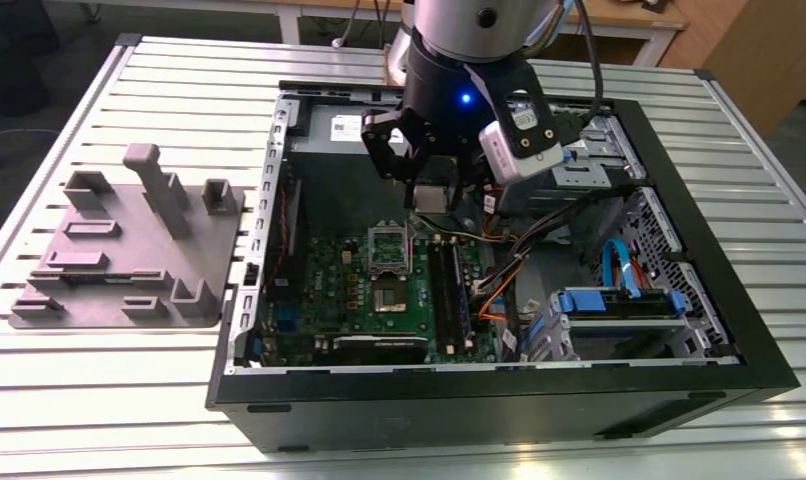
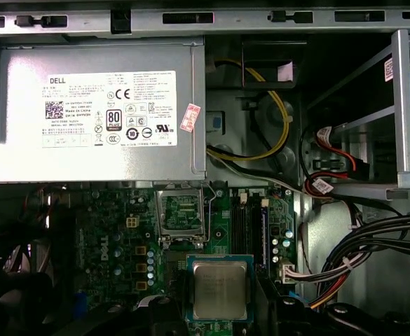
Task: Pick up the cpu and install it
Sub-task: 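Place the cpu into insertion slot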
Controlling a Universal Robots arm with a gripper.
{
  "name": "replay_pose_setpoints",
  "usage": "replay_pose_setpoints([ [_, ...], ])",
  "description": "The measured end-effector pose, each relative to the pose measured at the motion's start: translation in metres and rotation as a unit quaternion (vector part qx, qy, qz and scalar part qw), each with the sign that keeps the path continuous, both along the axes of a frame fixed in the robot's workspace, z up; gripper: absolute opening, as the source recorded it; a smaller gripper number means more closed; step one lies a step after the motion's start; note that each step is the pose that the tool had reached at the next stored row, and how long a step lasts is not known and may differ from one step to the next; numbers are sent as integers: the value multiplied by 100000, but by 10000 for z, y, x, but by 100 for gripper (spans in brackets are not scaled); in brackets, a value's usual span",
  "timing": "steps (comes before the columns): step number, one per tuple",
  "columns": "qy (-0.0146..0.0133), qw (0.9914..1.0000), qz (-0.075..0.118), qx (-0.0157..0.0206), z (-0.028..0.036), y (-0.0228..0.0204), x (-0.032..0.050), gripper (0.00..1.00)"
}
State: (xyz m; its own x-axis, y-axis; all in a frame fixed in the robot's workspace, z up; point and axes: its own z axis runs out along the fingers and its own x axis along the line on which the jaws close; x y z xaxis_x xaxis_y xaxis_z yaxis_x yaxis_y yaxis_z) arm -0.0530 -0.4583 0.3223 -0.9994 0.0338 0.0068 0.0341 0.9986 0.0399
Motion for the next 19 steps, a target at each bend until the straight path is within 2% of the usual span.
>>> replay_pose_setpoints([
  [9, 41, 100000, -40, -10, -17, -2, -16, 47],
  [11, 94, 100000, -24, -50, -44, -30, -26, 47],
  [14, 423, 99999, -22, -35, -83, -106, -32, 47],
  [16, 746, 99996, 566, -28, -119, -120, -32, 47],
  [19, 839, 99961, 2671, -22, -174, -124, -33, 47],
])
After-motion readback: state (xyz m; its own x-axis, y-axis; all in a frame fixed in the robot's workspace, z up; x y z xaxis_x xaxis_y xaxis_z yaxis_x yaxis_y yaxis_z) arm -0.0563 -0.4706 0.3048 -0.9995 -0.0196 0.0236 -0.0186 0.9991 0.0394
